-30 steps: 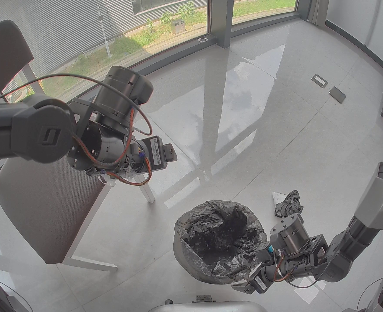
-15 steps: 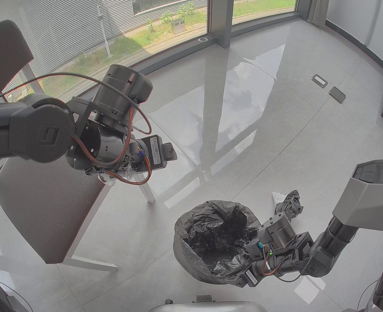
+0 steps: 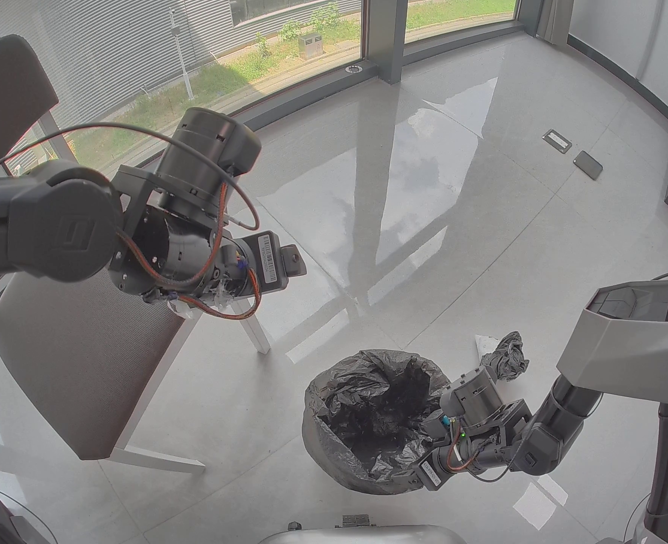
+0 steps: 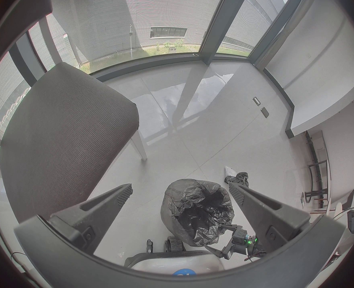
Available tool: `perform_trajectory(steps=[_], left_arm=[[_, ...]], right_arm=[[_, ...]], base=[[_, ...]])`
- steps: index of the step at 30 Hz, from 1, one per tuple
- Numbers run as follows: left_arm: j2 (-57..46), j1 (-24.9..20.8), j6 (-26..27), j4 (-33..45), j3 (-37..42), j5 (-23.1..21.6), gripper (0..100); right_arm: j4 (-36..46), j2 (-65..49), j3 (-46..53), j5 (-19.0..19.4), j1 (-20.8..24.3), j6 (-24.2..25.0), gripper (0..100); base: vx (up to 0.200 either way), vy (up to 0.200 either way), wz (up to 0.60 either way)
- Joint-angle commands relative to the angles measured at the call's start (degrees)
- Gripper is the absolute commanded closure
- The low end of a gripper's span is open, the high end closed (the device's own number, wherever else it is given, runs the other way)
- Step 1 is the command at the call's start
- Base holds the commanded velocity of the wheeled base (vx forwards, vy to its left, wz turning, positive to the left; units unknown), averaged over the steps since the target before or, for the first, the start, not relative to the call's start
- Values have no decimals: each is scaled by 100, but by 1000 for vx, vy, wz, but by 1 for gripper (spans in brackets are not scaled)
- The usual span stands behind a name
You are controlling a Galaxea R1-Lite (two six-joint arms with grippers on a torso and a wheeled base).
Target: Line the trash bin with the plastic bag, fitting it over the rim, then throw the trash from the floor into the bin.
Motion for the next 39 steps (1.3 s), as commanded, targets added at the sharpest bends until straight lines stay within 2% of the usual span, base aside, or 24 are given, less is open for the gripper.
perform_trajectory(steps=[1, 8, 13, 21, 28, 29, 35, 39], left_arm=[[-42, -1, -3, 6, 8, 8, 0], [-68, -1, -3, 6, 25, 8, 0], [-86, -1, -3, 6, 25, 8, 0], [-270, -1, -3, 6, 157, 8, 0], [-341, -1, -3, -3, 245, 8, 0], [-341, -1, -3, -3, 245, 8, 0], [-349, -1, 6, -3, 245, 8, 0], [-349, -1, 15, -3, 245, 8, 0]], right_arm=[[6, 54, -5, -5, -2, 9, 100], [6, -25, 83, -23, -2, 18, 100], [32, -244, 268, -190, -11, 26, 100], [41, -1123, 1226, -242, 60, 18, 100], [32, -1211, 1472, -295, 244, 9, 100], [32, -1211, 1472, -304, 262, 9, 0], [-3, -1202, 1419, -357, 341, 88, 0], [-12, -1290, 1384, -559, 253, 202, 0]], base=[[0, 0, 0], [0, 0, 0], [0, 0, 0], [0, 0, 0], [0, 0, 0], [0, 0, 0], [0, 0, 0], [0, 0, 0]])
